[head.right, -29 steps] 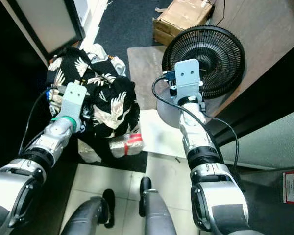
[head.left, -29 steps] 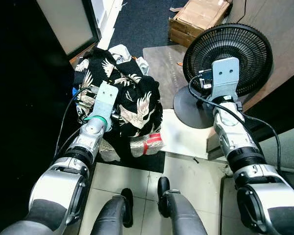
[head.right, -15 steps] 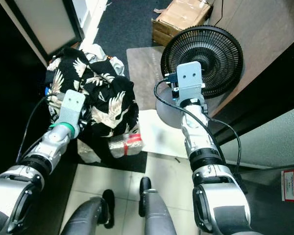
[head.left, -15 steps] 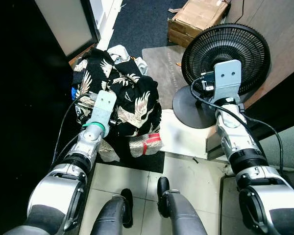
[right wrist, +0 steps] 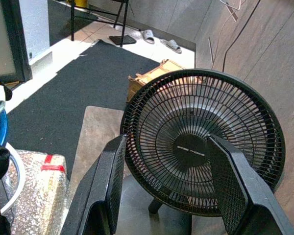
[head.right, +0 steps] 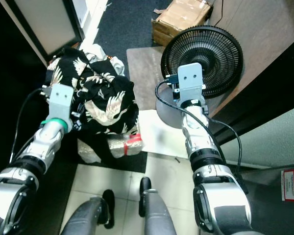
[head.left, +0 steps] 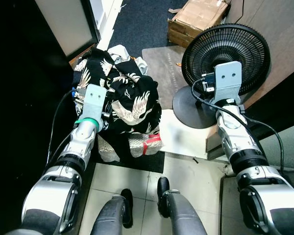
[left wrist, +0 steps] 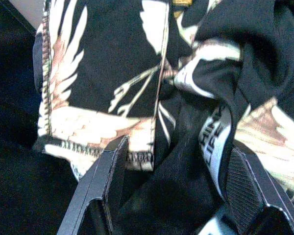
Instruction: Clothes washing
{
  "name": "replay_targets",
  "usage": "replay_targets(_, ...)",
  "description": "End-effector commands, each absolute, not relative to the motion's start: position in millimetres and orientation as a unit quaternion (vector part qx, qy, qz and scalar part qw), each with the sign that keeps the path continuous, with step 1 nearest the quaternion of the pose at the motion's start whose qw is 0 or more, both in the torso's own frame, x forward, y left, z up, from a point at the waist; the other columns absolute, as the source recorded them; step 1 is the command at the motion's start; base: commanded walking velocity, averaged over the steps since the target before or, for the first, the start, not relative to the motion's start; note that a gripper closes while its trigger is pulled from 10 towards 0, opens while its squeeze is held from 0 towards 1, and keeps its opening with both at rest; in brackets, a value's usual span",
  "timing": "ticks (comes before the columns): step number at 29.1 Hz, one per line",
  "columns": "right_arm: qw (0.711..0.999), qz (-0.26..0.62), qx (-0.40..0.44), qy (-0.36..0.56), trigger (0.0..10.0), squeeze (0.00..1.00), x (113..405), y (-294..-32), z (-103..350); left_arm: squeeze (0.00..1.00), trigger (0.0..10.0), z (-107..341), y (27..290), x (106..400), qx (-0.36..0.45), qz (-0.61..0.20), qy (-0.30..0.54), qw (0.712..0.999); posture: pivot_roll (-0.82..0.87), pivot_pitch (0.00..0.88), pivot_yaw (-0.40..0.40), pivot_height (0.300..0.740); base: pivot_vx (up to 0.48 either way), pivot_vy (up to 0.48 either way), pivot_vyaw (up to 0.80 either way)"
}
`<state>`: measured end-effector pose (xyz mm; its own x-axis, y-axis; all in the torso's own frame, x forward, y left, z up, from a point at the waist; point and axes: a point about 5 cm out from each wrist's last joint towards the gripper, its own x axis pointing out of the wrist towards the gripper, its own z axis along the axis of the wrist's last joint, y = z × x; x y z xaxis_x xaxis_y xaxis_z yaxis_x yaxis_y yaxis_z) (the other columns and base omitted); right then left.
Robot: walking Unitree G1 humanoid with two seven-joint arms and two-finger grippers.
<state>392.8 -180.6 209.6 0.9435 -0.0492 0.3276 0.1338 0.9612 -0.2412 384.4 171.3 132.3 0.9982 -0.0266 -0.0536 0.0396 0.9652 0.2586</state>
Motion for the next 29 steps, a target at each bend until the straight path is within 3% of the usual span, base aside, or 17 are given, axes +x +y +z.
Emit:
replay_targets(1,0.979,-0.053,-0.125,-0.151,10.0,0.0,391,-185,202,0.0,0.0,116,176,375,0.144,-0.022,0.041,0.988,-0.05,0.286,0.058,0.74,0.0,0.0,0.0)
replay_targets(4,0.979,-0.053,-0.126,-0.152,10.0,0.0,391,-186,202,0.0,0.0,116,176,374,0.148,-0.019,0.035,0.988,-0.05,0.285,0.057,0.74,0.0,0.0,0.0)
replay_targets(5,0.979,-0.053,-0.126,-0.152,10.0,0.0,391,-186,202,0.0,10.0,119,177,375,0.148,-0.017,0.031,0.988,-0.05,0.283,0.056,0.74,0.0,0.0,0.0)
replay_targets(8,0.979,-0.053,-0.127,-0.153,10.0,0.0,391,-186,202,0.0,10.0,129,174,379,0.15,-0.022,0.014,0.988,-0.05,0.281,0.056,0.74,0.0,0.0,0.0)
replay_targets(11,0.979,-0.053,-0.125,-0.154,10.0,0.0,391,-184,202,0.0,10.0,169,158,388,0.134,-0.044,-0.064,0.988,-0.04,0.27,0.058,0.74,0.0,0.0,0.0)
replay_targets(12,0.979,-0.053,-0.123,-0.156,10.0,0.0,391,-183,202,0.25,10.0,186,151,388,0.124,-0.055,-0.098,0.986,-0.04,0.258,0.06,0.74,0.0,0.0,0.0)
replay_targets(13,0.979,-0.053,-0.123,-0.156,10.0,0.0,391,-183,202,0.25,10.0,186,151,388,0.124,-0.055,-0.098,0.986,-0.04,0.258,0.06,0.74,0.0,0.0,0.0)
replay_targets(14,0.979,-0.053,-0.121,-0.158,10.0,0.0,390,-183,202,1.0,10.0,195,148,386,0.122,-0.064,-0.116,0.984,-0.04,0.245,0.061,0.74,0.0,0.0,0.0)
replay_targets(29,0.976,-0.048,-0.113,-0.18,10.0,0.0,373,-185,193,1.0,10.0,183,154,343,0.145,-0.109,-0.113,0.977,-0.02,0.166,0.068,0.74,0.0,0.0,0.0)
